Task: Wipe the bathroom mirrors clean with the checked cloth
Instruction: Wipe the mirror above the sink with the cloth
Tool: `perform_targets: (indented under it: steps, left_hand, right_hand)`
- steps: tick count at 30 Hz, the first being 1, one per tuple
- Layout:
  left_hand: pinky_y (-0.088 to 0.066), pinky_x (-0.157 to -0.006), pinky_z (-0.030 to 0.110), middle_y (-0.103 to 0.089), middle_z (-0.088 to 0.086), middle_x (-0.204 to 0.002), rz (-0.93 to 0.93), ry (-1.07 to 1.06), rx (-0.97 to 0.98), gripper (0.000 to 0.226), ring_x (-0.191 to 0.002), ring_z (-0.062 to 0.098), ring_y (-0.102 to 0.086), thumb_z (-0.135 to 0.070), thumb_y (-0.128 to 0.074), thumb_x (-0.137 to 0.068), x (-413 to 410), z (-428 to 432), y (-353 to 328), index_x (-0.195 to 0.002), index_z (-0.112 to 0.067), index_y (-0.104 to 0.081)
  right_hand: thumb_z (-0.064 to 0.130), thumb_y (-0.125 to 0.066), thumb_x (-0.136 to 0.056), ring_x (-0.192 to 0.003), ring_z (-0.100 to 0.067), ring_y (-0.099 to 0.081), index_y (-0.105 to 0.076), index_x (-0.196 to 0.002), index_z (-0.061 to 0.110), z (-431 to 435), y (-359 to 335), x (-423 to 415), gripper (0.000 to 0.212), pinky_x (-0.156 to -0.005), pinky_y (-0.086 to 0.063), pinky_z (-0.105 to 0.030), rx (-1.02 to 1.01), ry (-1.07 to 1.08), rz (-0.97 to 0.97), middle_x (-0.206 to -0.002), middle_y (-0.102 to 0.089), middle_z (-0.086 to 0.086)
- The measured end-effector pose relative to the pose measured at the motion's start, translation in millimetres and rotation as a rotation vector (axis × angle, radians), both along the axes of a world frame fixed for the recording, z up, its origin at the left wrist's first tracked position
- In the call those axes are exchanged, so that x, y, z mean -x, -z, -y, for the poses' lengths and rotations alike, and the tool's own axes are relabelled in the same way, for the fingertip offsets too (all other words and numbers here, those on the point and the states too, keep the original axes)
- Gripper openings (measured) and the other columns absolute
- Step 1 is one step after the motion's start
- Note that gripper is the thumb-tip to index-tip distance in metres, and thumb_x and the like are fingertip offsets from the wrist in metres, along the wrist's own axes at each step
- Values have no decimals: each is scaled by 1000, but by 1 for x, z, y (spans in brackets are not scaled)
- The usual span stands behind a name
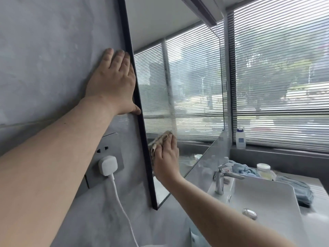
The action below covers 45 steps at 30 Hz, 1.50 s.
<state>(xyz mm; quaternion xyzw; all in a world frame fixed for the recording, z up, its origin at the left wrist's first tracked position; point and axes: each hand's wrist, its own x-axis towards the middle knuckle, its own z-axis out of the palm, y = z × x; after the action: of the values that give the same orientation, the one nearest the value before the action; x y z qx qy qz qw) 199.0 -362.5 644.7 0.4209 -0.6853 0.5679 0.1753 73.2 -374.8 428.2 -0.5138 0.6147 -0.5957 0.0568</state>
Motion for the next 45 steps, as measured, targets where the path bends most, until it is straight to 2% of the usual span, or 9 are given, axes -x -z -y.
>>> perform_targets:
  steps: [8,13,21,29,34,37,39,42,45]
  left_hand:
    - [-5,-123,51,-13,20,-164,3,-4,-1,139,-152,34,-9,-97,-40,-60,0,-1,0,-154,2,-15]
    - [-6,-123,52,-14,20,-164,1,1,-9,139,-152,34,-10,-97,-42,-60,1,-2,0,-154,2,-15]
    - [-5,-123,51,-15,20,-163,-2,-4,-14,140,-152,34,-11,-97,-42,-60,1,-1,0,-154,3,-16]
    - [-2,-124,50,-12,17,-165,-8,-35,-24,138,-153,31,-7,-98,-39,-60,3,0,-1,-155,0,-15]
    - [-2,-124,49,-12,17,-164,-13,-24,-24,138,-153,30,-7,-98,-38,-59,4,1,0,-155,0,-17]
    - [-2,-124,49,-13,17,-164,-23,-16,-30,139,-153,30,-8,-98,-40,-58,5,0,-1,-154,0,-19]
    - [-2,-124,48,-15,16,-164,-30,-7,-37,140,-153,29,-9,-97,-42,-57,5,-1,-1,-154,0,-20]
    - [-2,-124,48,-15,17,-164,-32,-5,-42,140,-153,29,-9,-97,-44,-56,5,-2,0,-154,1,-20]
    - [-1,-124,48,-14,17,-164,-23,-15,-34,138,-153,29,-8,-96,-43,-58,4,-4,0,-154,1,-19]
  right_hand:
    - [26,-21,-106,-151,-9,11,3,-156,5,-8,129,3,60,-119,10,-22,-253,27,158,-166,10,-3]
    - [19,-27,-105,-152,-12,8,-1,-157,5,-10,93,0,61,-118,9,-21,-183,27,157,-167,5,-4]
    - [37,-25,-99,-152,-13,8,-1,-159,14,-2,-24,1,68,-123,7,-30,42,-24,1,-167,5,-1]
    - [37,-21,-78,-149,-18,-17,-20,-157,11,37,26,57,84,-121,-11,-33,-106,157,277,-165,-17,-4]
    - [38,-25,-93,-145,-23,-29,-38,-149,5,62,101,96,66,-121,-20,-39,-190,190,464,-158,-33,-9]
    - [52,-20,-81,-122,-32,-49,-55,-121,-1,57,81,101,75,-103,-37,-42,-101,221,528,-130,-55,-16]
    - [45,-29,-85,-106,-36,-53,-57,-107,-2,67,66,108,59,-87,-44,-42,-93,207,560,-107,-55,-20]
    - [45,-20,-75,-113,-37,-55,-61,-99,8,89,52,129,60,-99,-42,-47,-75,236,541,-110,-62,-15]
    - [34,-25,-89,-106,-36,-55,-59,-103,6,94,10,138,46,-95,-43,-45,-35,283,442,-111,-61,-16]
